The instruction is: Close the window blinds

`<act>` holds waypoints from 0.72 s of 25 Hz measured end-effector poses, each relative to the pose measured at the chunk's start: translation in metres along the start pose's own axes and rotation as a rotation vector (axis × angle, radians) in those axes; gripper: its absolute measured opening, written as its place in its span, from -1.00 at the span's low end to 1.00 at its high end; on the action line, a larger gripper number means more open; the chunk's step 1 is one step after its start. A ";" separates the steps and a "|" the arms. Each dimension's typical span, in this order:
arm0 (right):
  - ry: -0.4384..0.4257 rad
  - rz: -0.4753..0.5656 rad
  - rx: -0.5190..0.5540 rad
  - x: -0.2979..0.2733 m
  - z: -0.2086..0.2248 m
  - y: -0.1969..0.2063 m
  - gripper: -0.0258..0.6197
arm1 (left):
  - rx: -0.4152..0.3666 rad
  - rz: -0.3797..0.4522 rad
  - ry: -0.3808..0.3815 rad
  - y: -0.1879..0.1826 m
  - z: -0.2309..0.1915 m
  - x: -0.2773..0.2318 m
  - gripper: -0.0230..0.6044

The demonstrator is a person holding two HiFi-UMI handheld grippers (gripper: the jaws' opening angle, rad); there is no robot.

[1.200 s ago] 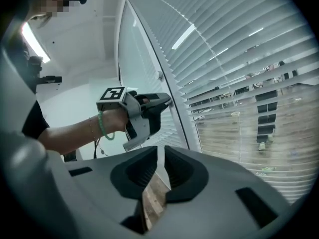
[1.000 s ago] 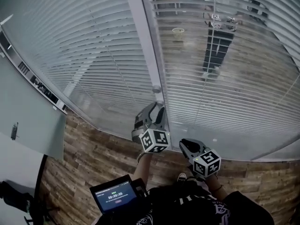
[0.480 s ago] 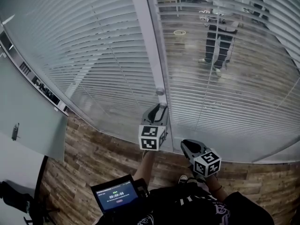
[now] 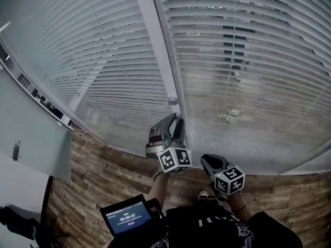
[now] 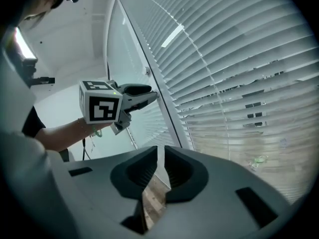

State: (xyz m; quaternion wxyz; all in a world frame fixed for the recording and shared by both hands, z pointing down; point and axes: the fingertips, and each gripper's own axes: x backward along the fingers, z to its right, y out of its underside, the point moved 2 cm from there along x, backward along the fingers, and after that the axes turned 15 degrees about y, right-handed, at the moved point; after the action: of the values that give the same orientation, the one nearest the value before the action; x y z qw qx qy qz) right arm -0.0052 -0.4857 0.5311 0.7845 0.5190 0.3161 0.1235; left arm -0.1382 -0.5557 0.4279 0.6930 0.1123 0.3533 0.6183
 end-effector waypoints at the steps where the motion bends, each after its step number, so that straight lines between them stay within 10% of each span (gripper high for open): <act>1: 0.003 -0.002 -0.002 -0.002 0.000 0.001 -0.75 | -0.092 -0.038 0.009 0.000 0.002 -0.005 -0.49; 3: 0.005 -0.006 -0.004 -0.005 -0.001 0.002 -0.75 | -0.151 -0.069 0.015 0.005 0.000 -0.013 -0.46; 6: 0.006 -0.007 -0.007 -0.003 -0.002 0.005 -0.75 | 0.043 0.009 0.035 0.009 -0.006 -0.010 -0.52; 12: 0.015 -0.008 -0.018 0.001 0.001 0.003 -0.75 | 1.217 0.503 0.150 0.018 -0.025 -0.001 -0.52; 18: 0.022 -0.008 -0.020 -0.003 0.003 0.006 -0.75 | 1.783 0.747 0.251 0.031 -0.019 -0.008 -0.52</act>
State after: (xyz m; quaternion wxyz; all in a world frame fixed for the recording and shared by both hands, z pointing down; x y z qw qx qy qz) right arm -0.0054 -0.4868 0.5383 0.7867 0.5086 0.3253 0.1292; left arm -0.1741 -0.5615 0.4356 0.0701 0.6337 0.7046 0.3114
